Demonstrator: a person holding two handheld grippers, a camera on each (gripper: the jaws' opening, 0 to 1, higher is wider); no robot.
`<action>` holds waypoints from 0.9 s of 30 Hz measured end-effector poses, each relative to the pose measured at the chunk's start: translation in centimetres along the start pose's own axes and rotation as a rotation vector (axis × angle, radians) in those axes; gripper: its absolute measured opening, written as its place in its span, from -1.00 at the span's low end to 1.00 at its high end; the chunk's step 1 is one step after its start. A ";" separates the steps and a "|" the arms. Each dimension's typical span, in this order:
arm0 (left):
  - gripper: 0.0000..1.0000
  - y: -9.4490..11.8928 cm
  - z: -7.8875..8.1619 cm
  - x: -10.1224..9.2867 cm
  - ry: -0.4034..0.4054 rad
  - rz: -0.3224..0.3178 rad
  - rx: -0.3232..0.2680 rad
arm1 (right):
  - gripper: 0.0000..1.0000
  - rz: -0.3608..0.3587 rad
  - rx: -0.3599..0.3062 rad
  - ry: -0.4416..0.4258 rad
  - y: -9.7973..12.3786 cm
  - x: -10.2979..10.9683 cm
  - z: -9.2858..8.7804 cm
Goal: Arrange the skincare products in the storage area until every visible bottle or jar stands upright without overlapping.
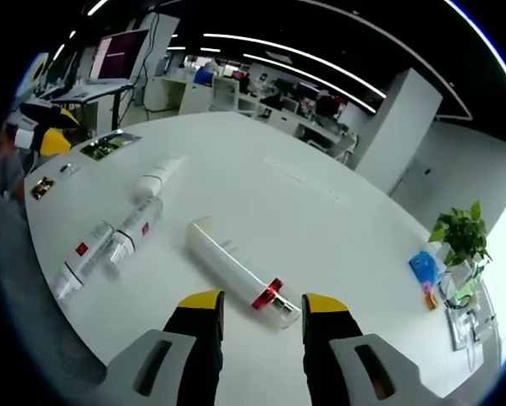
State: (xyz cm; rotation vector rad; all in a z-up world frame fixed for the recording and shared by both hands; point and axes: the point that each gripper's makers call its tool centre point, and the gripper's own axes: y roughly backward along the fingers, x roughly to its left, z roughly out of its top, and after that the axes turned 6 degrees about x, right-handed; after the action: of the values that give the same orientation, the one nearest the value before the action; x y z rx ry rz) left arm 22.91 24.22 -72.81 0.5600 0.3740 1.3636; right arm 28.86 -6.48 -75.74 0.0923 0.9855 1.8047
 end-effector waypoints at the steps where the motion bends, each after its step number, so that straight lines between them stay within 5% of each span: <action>1: -0.20 0.0 0.0 0.0 -0.001 0.000 0.001 | -0.35 0.001 0.001 -0.001 0.0 0.0 0.0; 27: -0.19 -0.2 0.0 0.1 -0.010 0.006 0.014 | -0.36 0.042 0.038 -0.010 -0.5 0.8 -0.6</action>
State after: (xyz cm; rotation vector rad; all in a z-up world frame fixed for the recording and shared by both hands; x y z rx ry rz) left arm 23.09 24.29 -72.95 0.5793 0.3743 1.3645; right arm 28.56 -6.14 -76.73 0.1462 1.0178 1.8219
